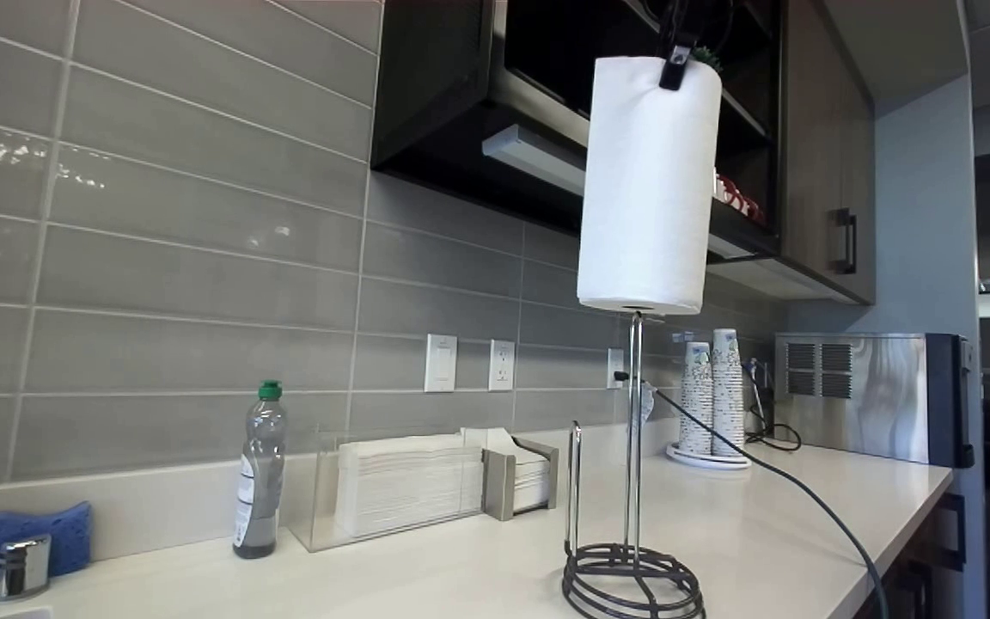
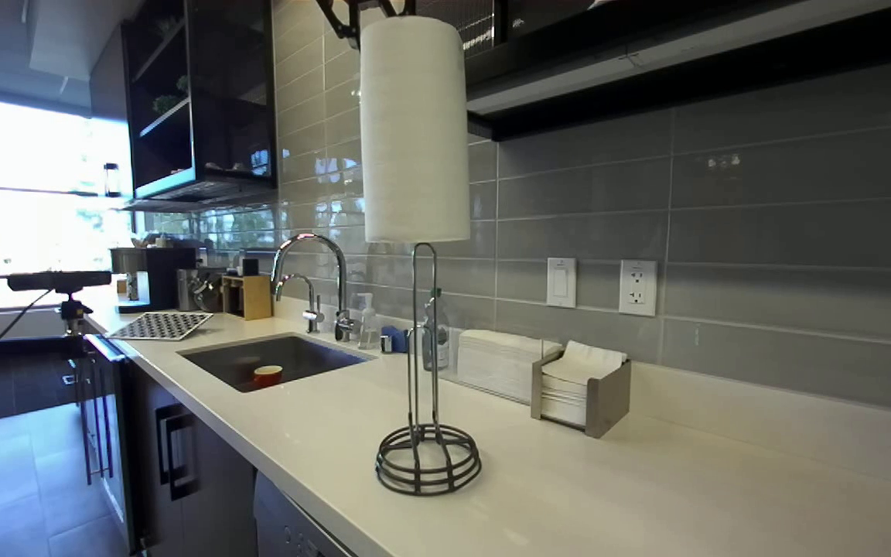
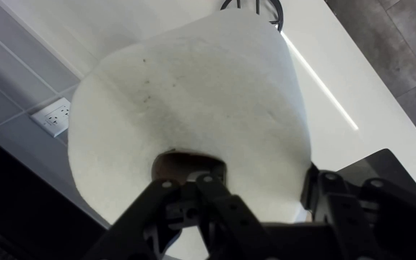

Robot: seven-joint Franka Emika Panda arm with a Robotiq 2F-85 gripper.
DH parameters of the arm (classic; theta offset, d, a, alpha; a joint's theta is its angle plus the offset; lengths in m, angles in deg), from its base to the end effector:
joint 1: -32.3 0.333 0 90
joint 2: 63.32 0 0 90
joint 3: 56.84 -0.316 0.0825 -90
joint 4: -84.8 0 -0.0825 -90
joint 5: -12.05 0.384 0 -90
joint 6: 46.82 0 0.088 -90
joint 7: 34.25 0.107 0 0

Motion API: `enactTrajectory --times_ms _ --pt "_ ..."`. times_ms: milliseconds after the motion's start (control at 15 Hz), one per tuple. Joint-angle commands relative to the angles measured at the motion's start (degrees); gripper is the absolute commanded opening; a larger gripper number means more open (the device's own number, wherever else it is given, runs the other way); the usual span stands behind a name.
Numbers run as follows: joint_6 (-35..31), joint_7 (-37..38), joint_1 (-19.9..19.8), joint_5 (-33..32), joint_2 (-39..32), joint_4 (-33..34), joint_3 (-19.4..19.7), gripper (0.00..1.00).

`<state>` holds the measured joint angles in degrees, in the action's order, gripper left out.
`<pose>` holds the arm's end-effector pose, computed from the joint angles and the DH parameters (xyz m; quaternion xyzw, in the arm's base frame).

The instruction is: Put the paper towel roll on the metal holder

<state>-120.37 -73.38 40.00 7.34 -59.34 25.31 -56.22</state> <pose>0.4447 0.0443 0.8653 0.9146 0.3709 0.1404 0.0785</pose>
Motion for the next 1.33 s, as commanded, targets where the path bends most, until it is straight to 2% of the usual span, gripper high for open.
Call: enactTrajectory --times_ms 0,1067,1200,1267 --pt "0.7 -1.0 -0.1 -1.1 -1.9 2.8 0.0 0.21" --pt "1.8 -0.9 -0.5 -0.4 -3.6 0.0 1.5 0.21" --pt "1.7 -0.8 -0.5 -0.3 -3.5 -0.2 1.6 0.68" --pt "1.7 -0.9 -0.5 -0.2 -3.4 -0.4 1.7 0.73"
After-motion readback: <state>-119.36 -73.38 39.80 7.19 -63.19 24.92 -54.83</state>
